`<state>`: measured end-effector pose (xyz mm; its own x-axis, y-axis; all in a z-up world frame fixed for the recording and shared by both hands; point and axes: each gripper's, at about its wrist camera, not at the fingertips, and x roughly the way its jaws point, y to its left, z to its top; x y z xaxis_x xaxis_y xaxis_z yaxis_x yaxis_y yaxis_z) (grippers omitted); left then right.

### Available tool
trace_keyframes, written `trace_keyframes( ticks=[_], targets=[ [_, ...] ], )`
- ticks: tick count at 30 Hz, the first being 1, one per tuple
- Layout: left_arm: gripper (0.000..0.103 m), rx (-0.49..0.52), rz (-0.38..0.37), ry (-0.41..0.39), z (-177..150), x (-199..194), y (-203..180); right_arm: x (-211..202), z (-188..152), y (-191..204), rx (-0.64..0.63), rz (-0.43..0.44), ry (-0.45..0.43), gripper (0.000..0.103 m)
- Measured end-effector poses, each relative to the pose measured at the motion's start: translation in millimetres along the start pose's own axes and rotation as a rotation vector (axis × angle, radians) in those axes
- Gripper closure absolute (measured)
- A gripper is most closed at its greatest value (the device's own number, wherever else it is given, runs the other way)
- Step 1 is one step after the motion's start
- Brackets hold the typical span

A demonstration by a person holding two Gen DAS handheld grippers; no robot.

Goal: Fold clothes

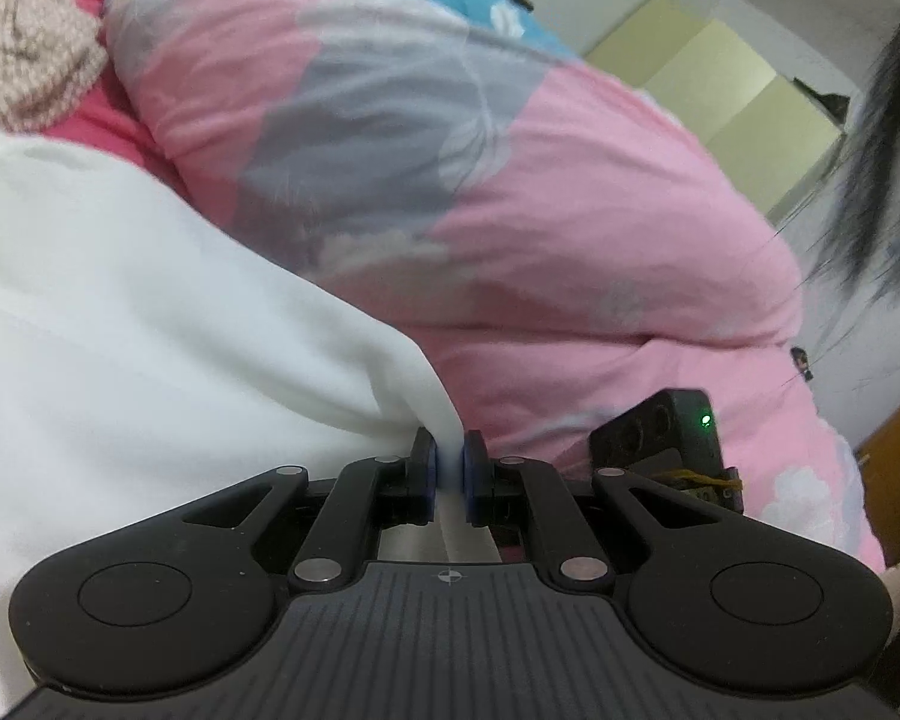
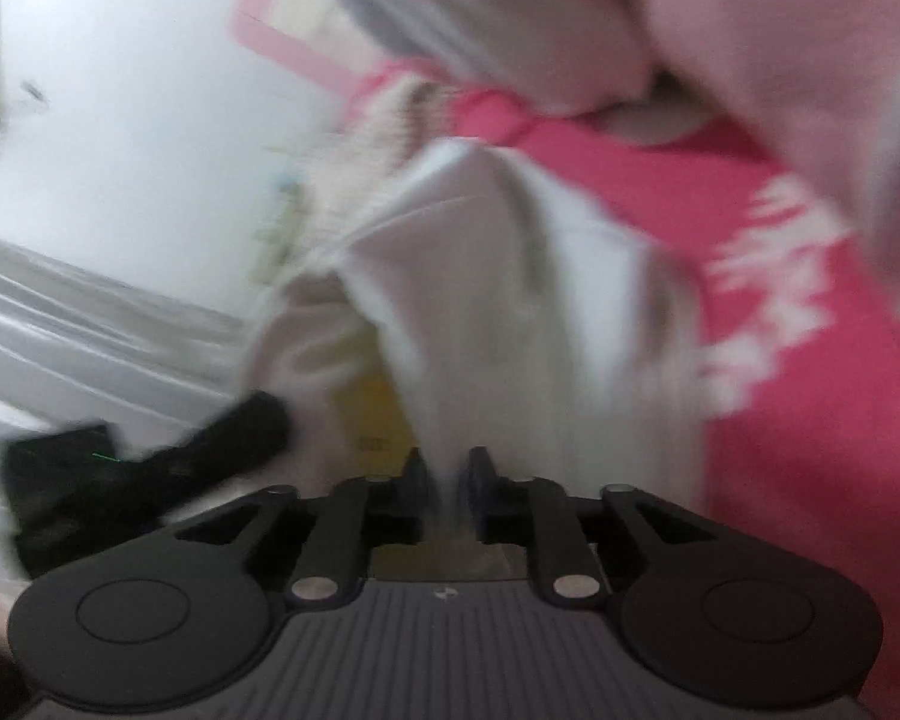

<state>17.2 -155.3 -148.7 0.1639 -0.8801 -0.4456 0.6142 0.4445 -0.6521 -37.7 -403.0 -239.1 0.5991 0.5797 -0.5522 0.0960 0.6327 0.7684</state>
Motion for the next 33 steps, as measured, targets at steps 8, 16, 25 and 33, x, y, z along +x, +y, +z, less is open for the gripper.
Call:
trace_keyframes(
  ticks=[8,16,25,33],
  targets=[
    [0.096,-0.028,-0.020,0.048,1,28,5,-17,-13,34,-0.177,-0.268,-0.075,0.051],
    [0.096,-0.021,-0.009,0.086,-3,57,15,-44,-39,32,-0.299,-0.374,-0.066,0.055],
    [0.083,-0.041,0.016,0.101,-6,77,19,-75,-63,35,-0.427,-0.525,-0.122,0.085],
    [0.078,-0.020,0.028,0.032,6,55,15,-92,-78,52,-0.481,-0.378,-0.120,0.083]
  ],
)
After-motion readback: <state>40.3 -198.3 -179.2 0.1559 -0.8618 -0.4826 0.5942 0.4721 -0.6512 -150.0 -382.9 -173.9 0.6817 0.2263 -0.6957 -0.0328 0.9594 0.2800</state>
